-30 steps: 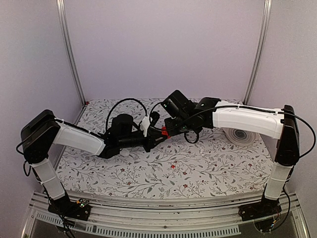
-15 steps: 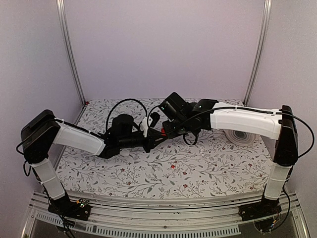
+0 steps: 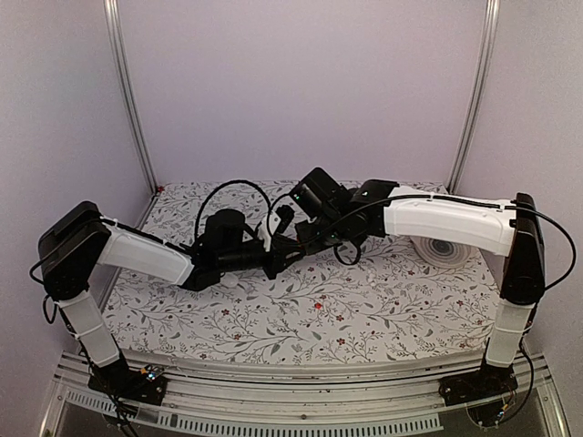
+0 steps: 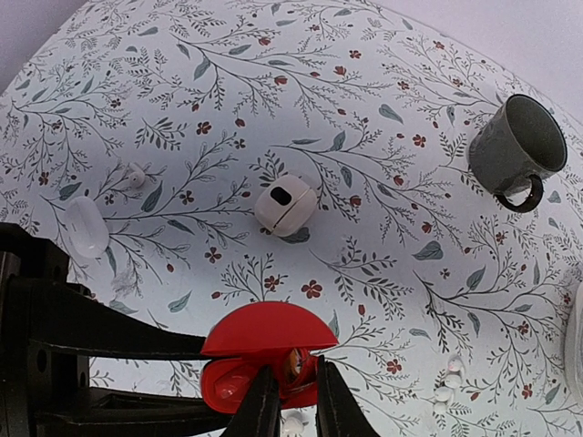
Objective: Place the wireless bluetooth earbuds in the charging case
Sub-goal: Insert the left earbud into the left side groove of the charging case.
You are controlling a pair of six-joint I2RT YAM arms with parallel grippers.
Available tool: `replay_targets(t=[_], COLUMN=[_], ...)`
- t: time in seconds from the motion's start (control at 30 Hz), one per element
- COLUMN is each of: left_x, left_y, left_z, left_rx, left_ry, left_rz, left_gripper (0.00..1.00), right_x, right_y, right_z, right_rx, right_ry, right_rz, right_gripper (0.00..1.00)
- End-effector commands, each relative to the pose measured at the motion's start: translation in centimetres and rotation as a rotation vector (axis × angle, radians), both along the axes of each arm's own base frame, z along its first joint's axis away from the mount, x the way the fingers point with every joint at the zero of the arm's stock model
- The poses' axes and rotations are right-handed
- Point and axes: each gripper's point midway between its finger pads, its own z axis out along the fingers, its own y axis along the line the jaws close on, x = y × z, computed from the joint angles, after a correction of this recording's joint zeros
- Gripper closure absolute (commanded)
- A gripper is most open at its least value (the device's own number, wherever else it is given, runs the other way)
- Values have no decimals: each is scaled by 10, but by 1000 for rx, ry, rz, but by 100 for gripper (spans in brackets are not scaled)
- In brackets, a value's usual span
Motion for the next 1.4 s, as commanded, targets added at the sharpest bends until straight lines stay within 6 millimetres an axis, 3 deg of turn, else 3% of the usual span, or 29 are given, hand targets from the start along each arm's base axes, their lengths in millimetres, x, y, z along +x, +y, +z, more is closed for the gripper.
replay_targets(t=[0.0,0.37,0.5,1.37], left_x=[2,1,-2,-16], left_y=[-6,-2,0,9], left_z=[21,25,30,46], left_rx=[-43,-66,-82,-135], left_ry=[-62,-84,-103,-178], left_rz=[-7,5,0,-30], left_gripper=[100,100,100,100], right_x=[-5,-7,-8,-15], right_y=[11,14,16,7], right_z=[-6,-2,6,56], right_rx=[3,71,142,587], right_ry=[36,97,129,285], right_rz=[29,27,36,149], right_gripper=[82,82,76,74])
